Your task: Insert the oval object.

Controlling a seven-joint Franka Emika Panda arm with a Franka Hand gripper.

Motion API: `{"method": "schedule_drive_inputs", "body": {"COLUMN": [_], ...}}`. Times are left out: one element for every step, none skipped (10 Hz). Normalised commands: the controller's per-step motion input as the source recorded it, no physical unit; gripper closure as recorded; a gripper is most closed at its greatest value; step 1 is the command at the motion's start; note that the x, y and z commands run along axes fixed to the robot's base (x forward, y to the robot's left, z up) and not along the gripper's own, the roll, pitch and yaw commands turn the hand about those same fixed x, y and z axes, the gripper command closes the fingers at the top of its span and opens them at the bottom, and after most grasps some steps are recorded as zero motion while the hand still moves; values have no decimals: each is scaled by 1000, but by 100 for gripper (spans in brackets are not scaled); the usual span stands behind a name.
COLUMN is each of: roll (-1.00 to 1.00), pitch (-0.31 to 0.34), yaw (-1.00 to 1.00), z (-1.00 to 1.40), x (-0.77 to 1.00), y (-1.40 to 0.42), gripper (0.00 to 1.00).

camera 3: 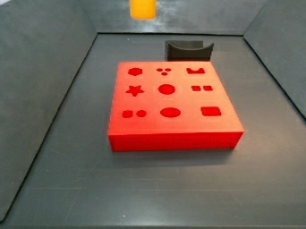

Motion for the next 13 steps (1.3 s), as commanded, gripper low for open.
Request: {"method": "schedule_drive_inputs", "body": {"roll": [0, 0, 69, 100, 80, 50, 20, 11, 0, 0, -31, 19, 169], "pitch": [0, -36, 0, 16, 0, 0, 0, 0, 0, 0, -30, -34, 0], "yaw": [0, 0, -20, 0, 0, 0, 0, 0, 0, 71, 320, 489, 486], "z": [-23, -314, -534, -514, -483, -451, -474, -531, -517, -517, -563, -546, -549], "x": [57, 289, 546, 803, 831, 854, 803, 697, 649, 509, 354, 214, 129], "y": [-43, -166, -357, -437, -426, -389, -329, -234, -171, 0, 37, 0, 0], "gripper": [100, 100, 100, 100, 100, 100, 100, 100, 100, 100, 100, 100, 100]}}
